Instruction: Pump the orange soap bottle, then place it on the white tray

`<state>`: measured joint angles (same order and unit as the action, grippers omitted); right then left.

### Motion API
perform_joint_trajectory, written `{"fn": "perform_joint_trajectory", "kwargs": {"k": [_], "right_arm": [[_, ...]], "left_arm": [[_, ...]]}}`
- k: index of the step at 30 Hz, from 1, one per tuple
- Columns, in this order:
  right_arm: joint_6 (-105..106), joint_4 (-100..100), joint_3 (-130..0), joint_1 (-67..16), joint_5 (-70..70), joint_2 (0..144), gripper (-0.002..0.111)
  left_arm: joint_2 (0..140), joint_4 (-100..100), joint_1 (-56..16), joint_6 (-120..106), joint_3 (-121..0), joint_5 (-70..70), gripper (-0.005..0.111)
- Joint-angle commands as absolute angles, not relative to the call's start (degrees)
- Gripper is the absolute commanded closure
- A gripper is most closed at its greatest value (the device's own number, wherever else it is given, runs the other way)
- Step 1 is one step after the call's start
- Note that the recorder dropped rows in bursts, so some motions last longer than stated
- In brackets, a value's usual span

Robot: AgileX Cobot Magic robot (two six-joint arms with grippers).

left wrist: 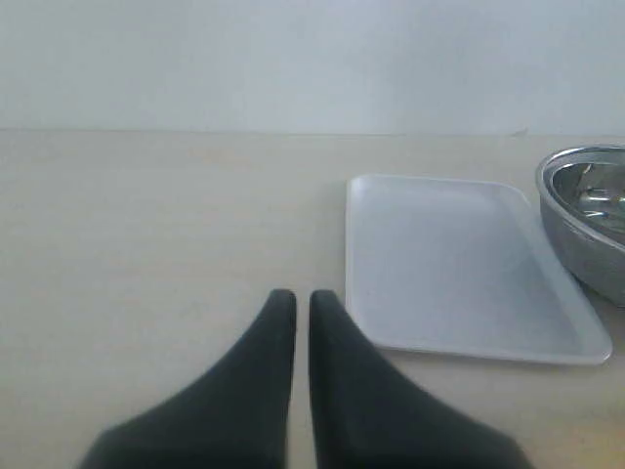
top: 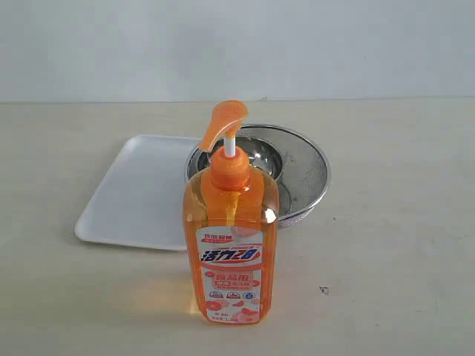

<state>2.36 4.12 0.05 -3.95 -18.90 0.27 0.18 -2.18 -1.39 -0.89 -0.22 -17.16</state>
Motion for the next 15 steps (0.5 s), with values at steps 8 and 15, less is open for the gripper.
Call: {"fn": "perform_joint_trajectory", "kwargs": {"k": [8, 15], "right_arm": [[2.47, 4.21, 0.00, -3.96, -18.41, 0.00, 0.108], [2.47, 3.95, 0.00, -3.96, -17.74, 0.00, 0.108]], "left_arm": [[0.00, -2.30, -1.20, -1.14, 0.00, -17.14, 0.102], [0.00, -2.30, -1.20, -1.14, 0.00, -17.14, 0.102]]}}
